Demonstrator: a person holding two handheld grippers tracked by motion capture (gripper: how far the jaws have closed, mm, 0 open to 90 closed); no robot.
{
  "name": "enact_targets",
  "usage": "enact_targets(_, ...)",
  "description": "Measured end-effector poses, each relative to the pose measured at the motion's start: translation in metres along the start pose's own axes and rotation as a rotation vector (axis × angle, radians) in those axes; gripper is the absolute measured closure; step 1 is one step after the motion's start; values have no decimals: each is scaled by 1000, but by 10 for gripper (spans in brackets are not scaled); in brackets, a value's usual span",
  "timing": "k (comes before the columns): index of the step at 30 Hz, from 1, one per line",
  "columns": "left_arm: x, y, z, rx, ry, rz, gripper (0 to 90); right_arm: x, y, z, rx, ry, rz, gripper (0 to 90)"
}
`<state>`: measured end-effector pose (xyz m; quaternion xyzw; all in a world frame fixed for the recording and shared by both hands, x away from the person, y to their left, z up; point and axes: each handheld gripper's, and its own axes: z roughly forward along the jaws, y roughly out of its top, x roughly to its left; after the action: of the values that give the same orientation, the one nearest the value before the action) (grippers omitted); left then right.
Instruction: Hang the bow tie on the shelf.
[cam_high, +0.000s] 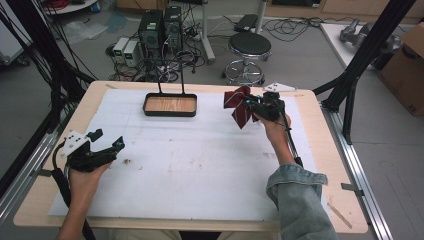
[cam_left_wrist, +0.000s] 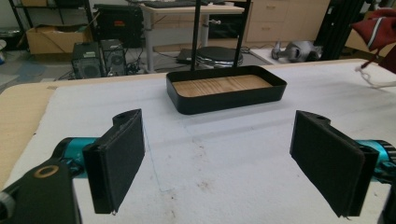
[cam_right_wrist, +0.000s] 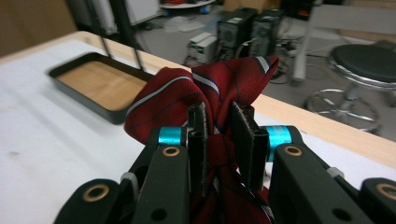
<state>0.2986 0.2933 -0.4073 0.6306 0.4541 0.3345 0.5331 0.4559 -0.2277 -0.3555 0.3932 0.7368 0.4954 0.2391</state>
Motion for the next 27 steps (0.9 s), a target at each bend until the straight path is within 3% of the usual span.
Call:
enact_targets(5, 2, 0, -1, -1, -3, 1, 182, 23, 23, 2, -57, 62, -37, 763)
enact_targets(7, 3, 0, -2, -7, 1, -5, 182, 41, 37, 4, -96, 106, -63, 763)
enact_targets(14, 5, -1, -3, -13, 3, -8, 182, 68, 58, 11, -149, 180, -100, 763)
enact_targets(18, 8, -1, -4, -15, 6, -13, 182, 77, 69, 18, -210, 225, -129, 763)
enact_targets(27, 11, -3, -5, -18, 10, -22, 182, 81, 86, 44, -260, 266, -82, 763)
